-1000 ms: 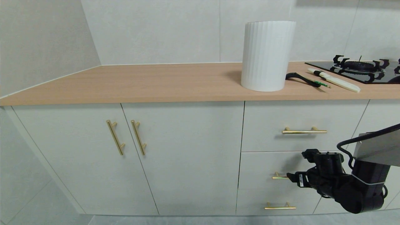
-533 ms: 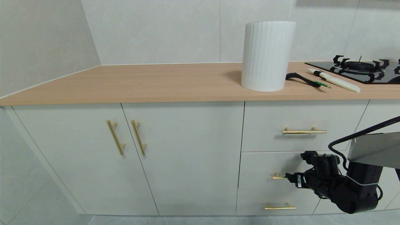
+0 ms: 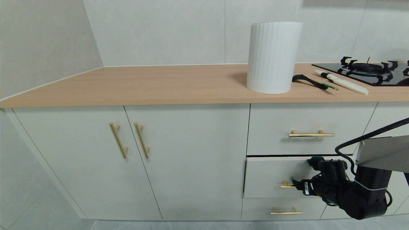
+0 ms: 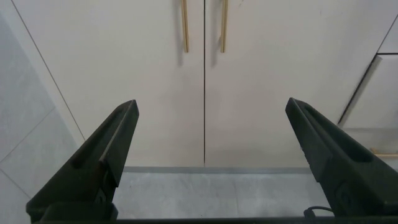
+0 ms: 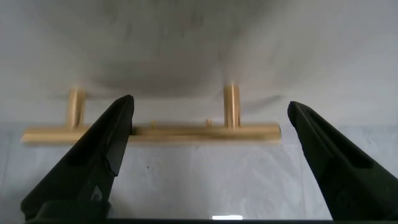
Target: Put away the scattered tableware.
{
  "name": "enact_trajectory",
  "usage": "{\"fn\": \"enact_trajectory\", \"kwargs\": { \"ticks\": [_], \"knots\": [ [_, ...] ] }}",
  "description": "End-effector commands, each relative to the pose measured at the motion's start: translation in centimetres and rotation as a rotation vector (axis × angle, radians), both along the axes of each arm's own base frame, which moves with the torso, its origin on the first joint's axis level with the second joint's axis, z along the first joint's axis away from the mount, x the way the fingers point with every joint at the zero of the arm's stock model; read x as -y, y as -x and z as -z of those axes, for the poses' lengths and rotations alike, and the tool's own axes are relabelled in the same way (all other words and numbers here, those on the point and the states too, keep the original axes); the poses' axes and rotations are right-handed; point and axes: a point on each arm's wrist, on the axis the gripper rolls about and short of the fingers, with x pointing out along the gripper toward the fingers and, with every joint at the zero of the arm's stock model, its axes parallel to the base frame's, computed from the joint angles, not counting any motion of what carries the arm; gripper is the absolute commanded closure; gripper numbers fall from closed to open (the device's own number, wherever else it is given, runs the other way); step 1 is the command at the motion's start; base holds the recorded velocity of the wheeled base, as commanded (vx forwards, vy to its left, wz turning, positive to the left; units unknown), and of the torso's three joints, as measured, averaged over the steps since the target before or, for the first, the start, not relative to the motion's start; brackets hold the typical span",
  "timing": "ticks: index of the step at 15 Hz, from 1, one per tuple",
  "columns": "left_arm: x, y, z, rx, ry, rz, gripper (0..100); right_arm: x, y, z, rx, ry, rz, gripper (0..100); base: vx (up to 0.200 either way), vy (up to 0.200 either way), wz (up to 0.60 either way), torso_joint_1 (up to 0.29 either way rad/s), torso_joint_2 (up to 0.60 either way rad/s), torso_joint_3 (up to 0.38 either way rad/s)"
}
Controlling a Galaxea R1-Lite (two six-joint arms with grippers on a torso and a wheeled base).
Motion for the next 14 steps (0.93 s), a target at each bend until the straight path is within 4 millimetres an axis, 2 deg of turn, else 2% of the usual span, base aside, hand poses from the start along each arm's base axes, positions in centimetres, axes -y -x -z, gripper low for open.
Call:
{"fn": "enact_trajectory", "kwargs": {
  "ticks": [1, 2, 3, 6, 9, 12, 14],
  "knots": [
    [0.0, 0.0, 0.0, 0.0, 0.001, -0.001, 0, 0.0, 0.1, -0.2, 0.003, 0.008, -0.006, 0, 0.0, 0.0, 0.0, 0.0, 0.0, 0.0],
    [0.0, 0.0, 0.0, 0.0, 0.001, -0.001, 0, 0.0, 0.5, -0.6, -0.007, 0.02, -0.017, 0, 0.0, 0.0, 0.0, 0.0, 0.0, 0.0],
    [0.0, 0.0, 0.0, 0.0, 0.001, -0.001, 0, 0.2, 1.5, -2.2, -0.042, 0.027, -0.042, 0, 0.0, 0.0, 0.0, 0.0, 0.0, 0.0],
    [0.0, 0.0, 0.0, 0.0, 0.0, -0.001, 0, 0.1, 4.0, -8.5, -0.11, -0.048, -0.128, 0, 0.0, 0.0, 0.0, 0.0, 0.0, 0.0],
    [0.0, 0.0, 0.0, 0.0, 0.001, -0.001, 0, -0.2, 6.0, -14.2, -0.039, -0.083, -0.181, 0, 0.0, 0.0, 0.0, 0.0, 0.0, 0.0],
    [0.0, 0.0, 0.0, 0.0, 0.001, -0.001, 0, -1.5, 7.1, -16.7, 0.054, -0.102, -0.212, 0, 0.0, 0.0, 0.0, 0.0, 0.0, 0.0],
    [0.0, 0.0, 0.0, 0.0, 0.001, -0.001, 0, -1.9, 7.3, -17.3, 0.079, -0.137, -0.206, 0, 0.0, 0.0, 0.0, 0.0, 0.0, 0.0]
  ]
}}
